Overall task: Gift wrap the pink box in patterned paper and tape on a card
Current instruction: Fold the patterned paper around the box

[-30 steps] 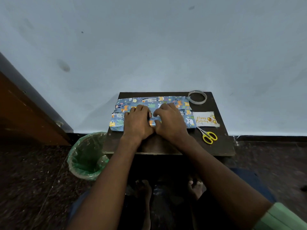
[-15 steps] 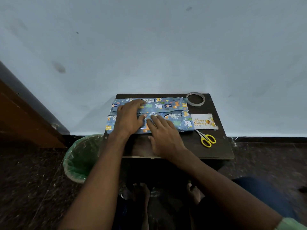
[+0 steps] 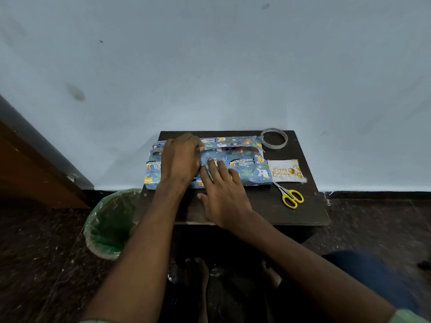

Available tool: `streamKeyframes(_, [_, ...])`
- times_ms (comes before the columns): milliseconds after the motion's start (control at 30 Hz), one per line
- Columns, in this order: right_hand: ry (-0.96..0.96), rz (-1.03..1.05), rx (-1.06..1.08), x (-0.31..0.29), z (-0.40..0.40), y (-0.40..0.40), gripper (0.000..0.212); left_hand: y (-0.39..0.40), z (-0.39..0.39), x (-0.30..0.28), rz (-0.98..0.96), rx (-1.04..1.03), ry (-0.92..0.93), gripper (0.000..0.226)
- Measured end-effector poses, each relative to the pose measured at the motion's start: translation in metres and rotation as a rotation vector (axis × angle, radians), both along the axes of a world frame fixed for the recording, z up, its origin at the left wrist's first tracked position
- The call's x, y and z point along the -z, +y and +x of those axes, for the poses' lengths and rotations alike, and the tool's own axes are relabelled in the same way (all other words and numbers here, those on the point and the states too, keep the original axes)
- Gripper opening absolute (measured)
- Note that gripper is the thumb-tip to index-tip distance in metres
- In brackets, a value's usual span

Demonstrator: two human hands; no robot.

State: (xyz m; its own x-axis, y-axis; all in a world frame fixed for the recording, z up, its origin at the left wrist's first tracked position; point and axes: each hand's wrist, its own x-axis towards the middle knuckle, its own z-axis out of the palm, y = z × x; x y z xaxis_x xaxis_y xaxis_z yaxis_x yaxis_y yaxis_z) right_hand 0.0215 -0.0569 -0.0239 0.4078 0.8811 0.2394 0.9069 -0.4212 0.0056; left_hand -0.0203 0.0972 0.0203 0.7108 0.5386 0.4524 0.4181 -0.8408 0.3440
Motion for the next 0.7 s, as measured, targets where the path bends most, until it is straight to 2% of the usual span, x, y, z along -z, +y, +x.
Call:
streamKeyframes(167, [0.052, 0.016, 0.054, -0.002, 0.002, 0.011, 0.068, -0.003, -0.001, -0.002, -0.01, 0.02, 0.043, 0.021])
streamKeyframes(333, [0.096, -0.047, 0.07, -0.007, 0.0, 0.016, 0.068, -0.009, -0.006, 0.002, -0.2, -0.032, 0.064, 0.016])
streamKeyframes(467, [0.194, -0.025, 0.032, -0.016, 0.01, 0.015, 0.071, -0.007, -0.007, 0.002, -0.221, -0.071, 0.056, 0.014])
streamKeyframes(600, [0.188, 0.108, 0.058, -0.021, 0.017, 0.012, 0.048, -0.01, -0.007, 0.0, -0.232, -0.086, 0.092, 0.014])
streamKeyframes(700, [0.14, 0.153, 0.05, -0.02, 0.014, 0.009, 0.042, -0.013, -0.007, -0.003, -0.222, -0.091, 0.117, 0.017])
